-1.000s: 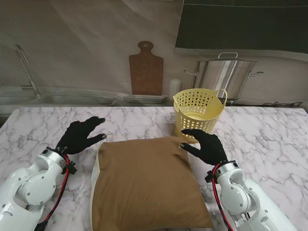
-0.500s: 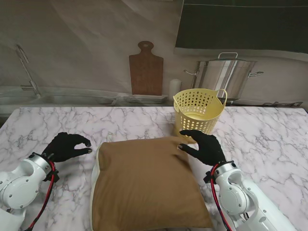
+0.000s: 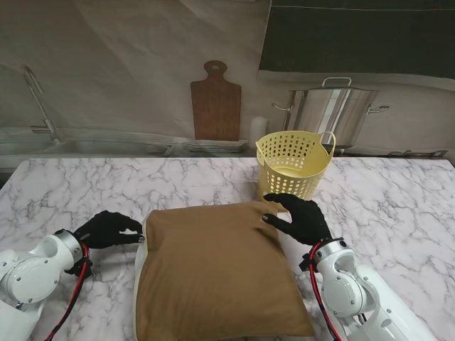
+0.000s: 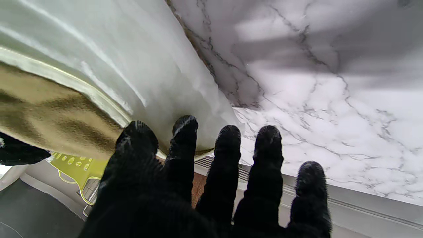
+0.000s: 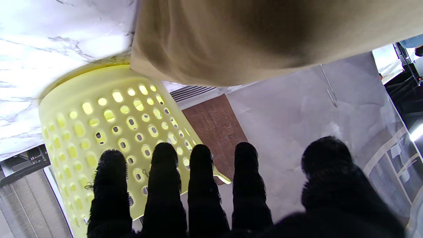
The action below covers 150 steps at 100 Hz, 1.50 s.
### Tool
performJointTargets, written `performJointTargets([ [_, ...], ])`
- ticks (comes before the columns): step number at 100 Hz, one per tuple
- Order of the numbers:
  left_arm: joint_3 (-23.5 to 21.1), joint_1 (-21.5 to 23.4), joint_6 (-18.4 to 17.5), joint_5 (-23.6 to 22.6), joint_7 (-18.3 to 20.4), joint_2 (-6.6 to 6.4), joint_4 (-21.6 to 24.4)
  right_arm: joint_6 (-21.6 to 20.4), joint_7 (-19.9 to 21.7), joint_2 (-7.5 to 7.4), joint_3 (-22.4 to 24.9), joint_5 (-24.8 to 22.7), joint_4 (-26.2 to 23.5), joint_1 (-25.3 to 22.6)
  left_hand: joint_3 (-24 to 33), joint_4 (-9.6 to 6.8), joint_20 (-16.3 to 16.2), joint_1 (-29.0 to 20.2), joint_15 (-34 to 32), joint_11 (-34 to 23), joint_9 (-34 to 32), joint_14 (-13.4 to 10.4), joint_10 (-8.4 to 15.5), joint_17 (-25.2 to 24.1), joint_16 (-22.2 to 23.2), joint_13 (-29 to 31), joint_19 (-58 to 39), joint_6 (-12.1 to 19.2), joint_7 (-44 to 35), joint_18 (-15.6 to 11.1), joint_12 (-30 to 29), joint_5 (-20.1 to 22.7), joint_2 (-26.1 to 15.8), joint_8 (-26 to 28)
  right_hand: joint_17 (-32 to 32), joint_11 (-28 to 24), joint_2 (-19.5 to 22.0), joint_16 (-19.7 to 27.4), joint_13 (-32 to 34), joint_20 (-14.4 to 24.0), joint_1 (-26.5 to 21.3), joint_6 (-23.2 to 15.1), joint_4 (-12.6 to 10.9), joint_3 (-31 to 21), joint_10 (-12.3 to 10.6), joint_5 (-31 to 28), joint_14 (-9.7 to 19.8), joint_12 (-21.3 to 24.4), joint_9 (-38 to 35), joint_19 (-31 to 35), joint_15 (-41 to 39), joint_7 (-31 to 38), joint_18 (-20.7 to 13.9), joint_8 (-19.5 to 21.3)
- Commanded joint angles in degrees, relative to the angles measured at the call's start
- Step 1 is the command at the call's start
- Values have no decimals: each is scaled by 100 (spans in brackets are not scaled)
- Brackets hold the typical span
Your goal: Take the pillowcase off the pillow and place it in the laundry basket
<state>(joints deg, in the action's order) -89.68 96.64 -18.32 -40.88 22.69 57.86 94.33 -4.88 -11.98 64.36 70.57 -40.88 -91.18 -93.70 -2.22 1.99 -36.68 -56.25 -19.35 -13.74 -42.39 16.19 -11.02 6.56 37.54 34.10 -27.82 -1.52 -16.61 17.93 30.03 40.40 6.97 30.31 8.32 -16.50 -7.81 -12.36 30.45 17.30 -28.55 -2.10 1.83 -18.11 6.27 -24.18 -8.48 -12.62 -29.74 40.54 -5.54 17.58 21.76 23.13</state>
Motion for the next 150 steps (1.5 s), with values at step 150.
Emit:
performJointTargets([
  [150, 1022, -412, 205, 463, -518, 129, -1, 76, 136, -7, -167, 43, 92, 115, -8, -41, -87, 763, 214, 694, 1350, -140, 47, -213, -130, -478, -1552, -160, 1727, -51, -670, -2959, -1004, -1923, -163, -39, 51, -48, -135, -48, 157, 1, -28, -10, -63, 142, 67, 13, 144, -75, 41, -134, 54, 35],
])
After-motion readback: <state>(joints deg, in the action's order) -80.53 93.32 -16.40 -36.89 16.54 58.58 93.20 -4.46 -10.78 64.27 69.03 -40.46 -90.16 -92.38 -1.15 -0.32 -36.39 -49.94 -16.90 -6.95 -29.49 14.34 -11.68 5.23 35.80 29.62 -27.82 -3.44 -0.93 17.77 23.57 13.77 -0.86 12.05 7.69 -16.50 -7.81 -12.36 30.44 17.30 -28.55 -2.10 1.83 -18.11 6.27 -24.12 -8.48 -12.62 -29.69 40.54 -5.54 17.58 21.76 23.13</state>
